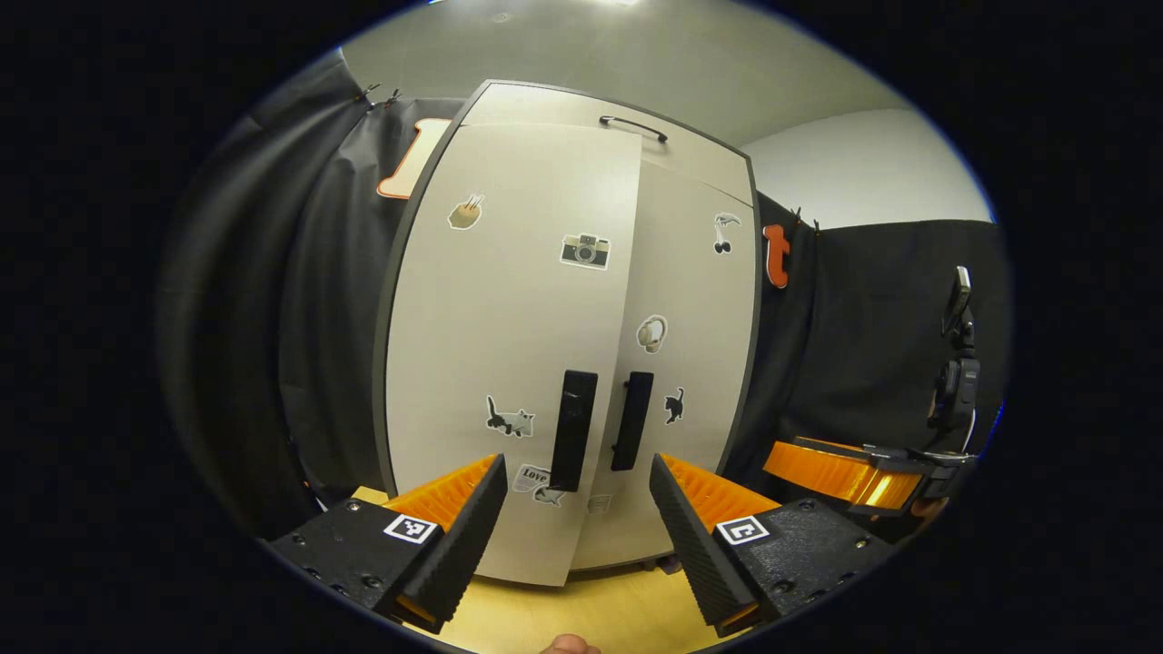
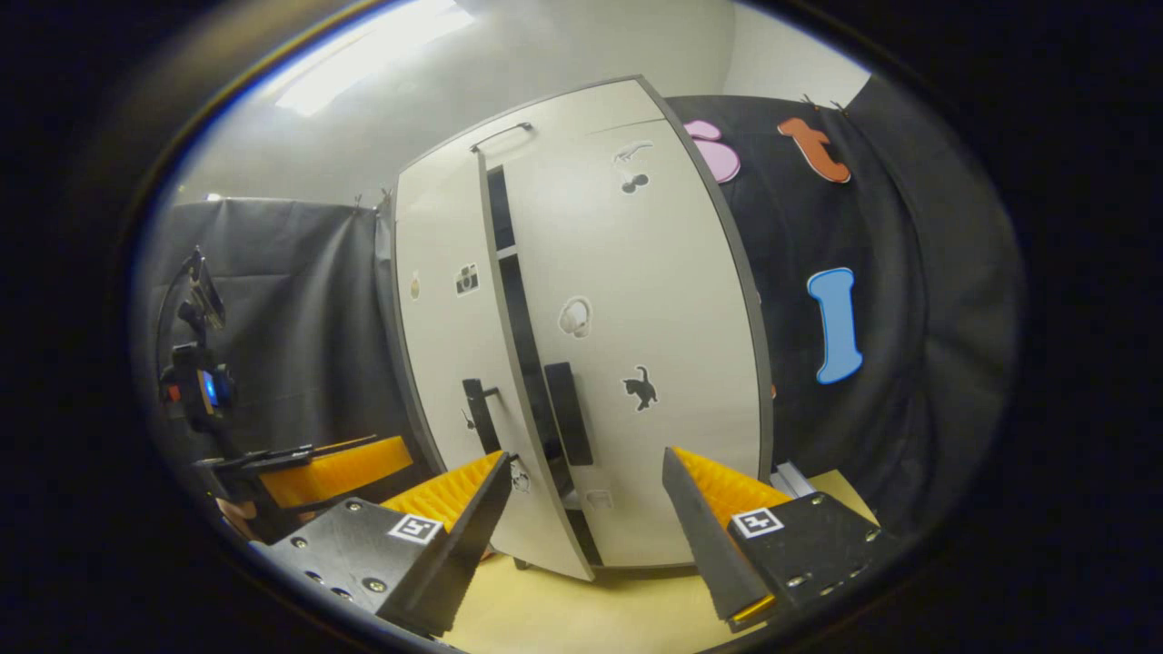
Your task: Grab one shoe with the right hand and put it into the shoe cabinet, grab the other shoe with the left hand and put it into the shoe cabinet; then close the right door with the right hand and the left door with the left hand.
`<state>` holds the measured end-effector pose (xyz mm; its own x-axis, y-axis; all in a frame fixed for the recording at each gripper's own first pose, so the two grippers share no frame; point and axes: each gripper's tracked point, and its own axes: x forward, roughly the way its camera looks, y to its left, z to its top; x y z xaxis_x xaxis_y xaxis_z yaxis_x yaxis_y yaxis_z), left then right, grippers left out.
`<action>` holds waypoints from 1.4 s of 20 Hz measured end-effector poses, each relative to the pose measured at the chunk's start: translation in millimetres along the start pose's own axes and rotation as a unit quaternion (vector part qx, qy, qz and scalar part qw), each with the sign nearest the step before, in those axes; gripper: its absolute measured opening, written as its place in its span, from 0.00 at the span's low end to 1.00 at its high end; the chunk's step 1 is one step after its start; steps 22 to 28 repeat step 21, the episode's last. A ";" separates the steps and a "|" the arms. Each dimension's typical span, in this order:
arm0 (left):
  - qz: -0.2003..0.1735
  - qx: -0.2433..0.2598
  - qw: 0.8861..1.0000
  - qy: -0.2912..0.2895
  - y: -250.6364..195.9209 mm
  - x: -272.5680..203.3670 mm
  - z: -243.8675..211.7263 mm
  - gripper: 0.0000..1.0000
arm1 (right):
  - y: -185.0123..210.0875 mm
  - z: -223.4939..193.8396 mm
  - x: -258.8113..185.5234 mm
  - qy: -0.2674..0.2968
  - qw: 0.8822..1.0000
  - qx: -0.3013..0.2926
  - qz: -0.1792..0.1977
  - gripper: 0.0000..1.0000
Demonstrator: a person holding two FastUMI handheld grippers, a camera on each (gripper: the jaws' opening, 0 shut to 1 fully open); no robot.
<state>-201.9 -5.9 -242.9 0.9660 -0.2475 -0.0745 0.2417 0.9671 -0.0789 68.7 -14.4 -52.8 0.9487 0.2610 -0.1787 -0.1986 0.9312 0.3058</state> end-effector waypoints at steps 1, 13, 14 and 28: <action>0.003 0.003 1.000 0.002 2.3 1.1 -0.5 0.96 | -0.8 -0.4 0.6 0.001 1.000 0.002 -0.003 1.00; 0.025 -0.004 1.000 -0.006 15.2 -0.7 3.0 0.96 | -8.0 5.9 4.4 -0.004 1.000 0.010 -0.019 1.00; 0.025 -0.007 1.000 -0.007 16.0 -0.7 3.6 0.96 | -7.7 6.0 4.0 -0.005 1.000 0.009 -0.020 1.00; 0.026 -0.016 0.999 -0.014 22.7 -4.1 6.7 0.96 | -6.8 8.1 0.2 -0.006 1.000 0.008 -0.024 1.00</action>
